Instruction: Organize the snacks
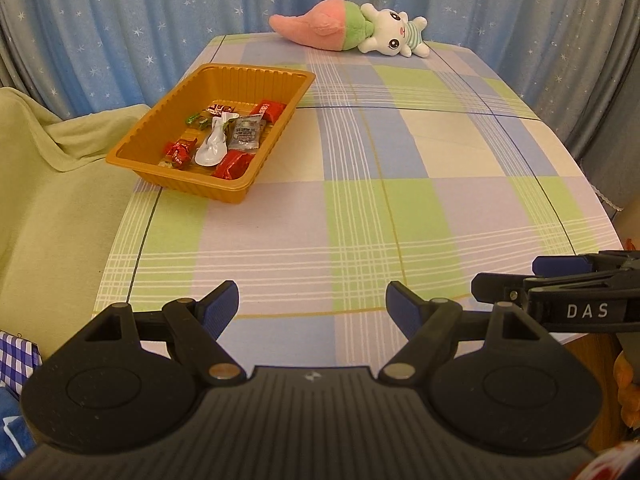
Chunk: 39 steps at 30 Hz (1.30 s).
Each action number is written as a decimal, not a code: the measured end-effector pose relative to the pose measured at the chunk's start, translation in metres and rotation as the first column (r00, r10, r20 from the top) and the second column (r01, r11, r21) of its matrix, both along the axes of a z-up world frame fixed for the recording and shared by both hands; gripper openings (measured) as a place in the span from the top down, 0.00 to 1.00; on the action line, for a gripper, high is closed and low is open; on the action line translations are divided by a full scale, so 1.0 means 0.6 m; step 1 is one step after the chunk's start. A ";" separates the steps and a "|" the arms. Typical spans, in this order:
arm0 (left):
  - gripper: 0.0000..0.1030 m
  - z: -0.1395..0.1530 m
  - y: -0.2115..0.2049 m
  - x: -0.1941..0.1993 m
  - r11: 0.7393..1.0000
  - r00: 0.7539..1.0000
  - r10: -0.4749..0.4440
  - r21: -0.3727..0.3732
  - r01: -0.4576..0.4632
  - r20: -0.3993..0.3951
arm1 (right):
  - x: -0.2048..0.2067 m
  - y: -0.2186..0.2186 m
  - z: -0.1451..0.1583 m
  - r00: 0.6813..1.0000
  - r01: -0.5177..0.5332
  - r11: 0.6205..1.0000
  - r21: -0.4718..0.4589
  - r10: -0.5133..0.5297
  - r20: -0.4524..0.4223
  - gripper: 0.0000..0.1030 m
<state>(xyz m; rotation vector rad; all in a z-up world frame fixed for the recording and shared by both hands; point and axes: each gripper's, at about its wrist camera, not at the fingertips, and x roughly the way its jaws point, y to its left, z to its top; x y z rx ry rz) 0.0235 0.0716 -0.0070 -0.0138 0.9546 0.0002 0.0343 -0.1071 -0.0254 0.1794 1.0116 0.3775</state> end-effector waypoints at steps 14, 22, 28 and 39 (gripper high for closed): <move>0.22 0.004 -0.001 -0.005 1.000 1.000 0.002 0.003 -0.002 0.005 | -0.002 -0.001 0.002 1.000 -0.003 1.000 0.003 0.003 0.006 0.17; 0.22 0.005 0.000 -0.007 1.000 1.000 0.004 0.002 -0.004 0.007 | -0.004 -0.001 0.003 1.000 -0.004 1.000 0.003 0.004 0.007 0.17; 0.22 0.006 0.001 -0.009 1.000 1.000 0.005 0.003 -0.005 0.007 | -0.006 0.000 0.004 1.000 -0.004 1.000 0.004 0.004 0.008 0.17; 0.22 0.011 -0.004 -0.018 1.000 1.000 0.011 0.007 -0.012 0.017 | -0.011 0.000 0.009 1.000 -0.005 1.000 0.006 0.005 0.012 0.17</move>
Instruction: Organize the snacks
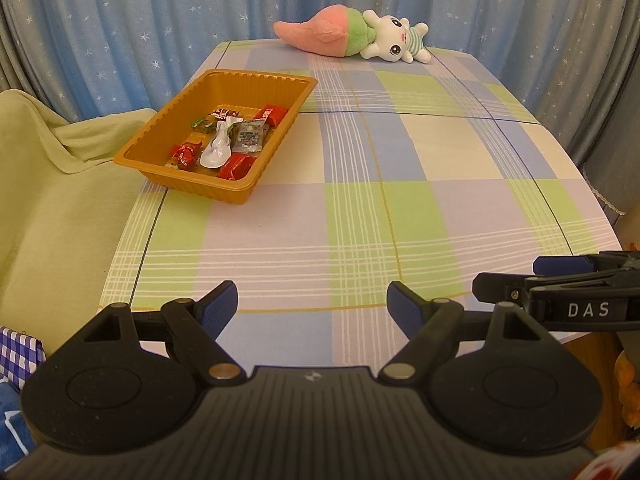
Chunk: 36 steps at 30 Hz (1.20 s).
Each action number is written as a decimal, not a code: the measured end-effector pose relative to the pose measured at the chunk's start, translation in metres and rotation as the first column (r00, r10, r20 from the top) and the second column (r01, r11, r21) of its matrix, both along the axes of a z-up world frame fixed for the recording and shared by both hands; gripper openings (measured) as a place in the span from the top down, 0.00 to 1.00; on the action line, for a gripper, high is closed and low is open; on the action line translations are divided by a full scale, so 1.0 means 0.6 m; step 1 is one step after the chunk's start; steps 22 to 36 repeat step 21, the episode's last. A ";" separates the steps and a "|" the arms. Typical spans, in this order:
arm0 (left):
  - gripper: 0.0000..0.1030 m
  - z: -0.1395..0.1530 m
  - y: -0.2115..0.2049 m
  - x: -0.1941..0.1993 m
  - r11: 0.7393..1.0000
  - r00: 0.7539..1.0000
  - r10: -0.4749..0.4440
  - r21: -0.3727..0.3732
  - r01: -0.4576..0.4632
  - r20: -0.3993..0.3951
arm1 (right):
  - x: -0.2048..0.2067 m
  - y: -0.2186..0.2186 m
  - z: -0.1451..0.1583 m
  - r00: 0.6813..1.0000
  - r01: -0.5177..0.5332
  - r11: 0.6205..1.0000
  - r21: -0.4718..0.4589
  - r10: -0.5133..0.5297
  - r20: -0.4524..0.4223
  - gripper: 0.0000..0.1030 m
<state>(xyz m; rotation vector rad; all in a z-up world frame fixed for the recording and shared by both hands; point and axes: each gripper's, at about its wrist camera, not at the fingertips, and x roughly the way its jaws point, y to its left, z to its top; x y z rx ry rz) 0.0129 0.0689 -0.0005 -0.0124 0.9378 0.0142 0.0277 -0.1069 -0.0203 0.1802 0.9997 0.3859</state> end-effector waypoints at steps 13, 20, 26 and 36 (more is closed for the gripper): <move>0.21 0.001 -0.004 -0.016 0.999 0.999 0.037 0.009 -0.037 0.004 | -0.012 -0.007 0.001 1.000 -0.021 1.000 0.009 0.021 0.007 0.17; 0.21 0.001 -0.010 -0.032 0.998 0.999 0.054 0.013 -0.054 0.004 | -0.021 -0.009 -0.002 0.999 -0.035 0.999 0.014 0.035 0.002 0.17; 0.21 0.001 -0.011 -0.034 0.998 0.998 0.056 0.011 -0.056 0.002 | -0.023 -0.009 -0.003 0.999 -0.036 0.999 0.016 0.036 0.001 0.17; 0.21 0.001 -0.011 -0.034 0.998 0.998 0.056 0.011 -0.056 0.002 | -0.023 -0.009 -0.003 0.999 -0.036 0.999 0.016 0.036 0.001 0.17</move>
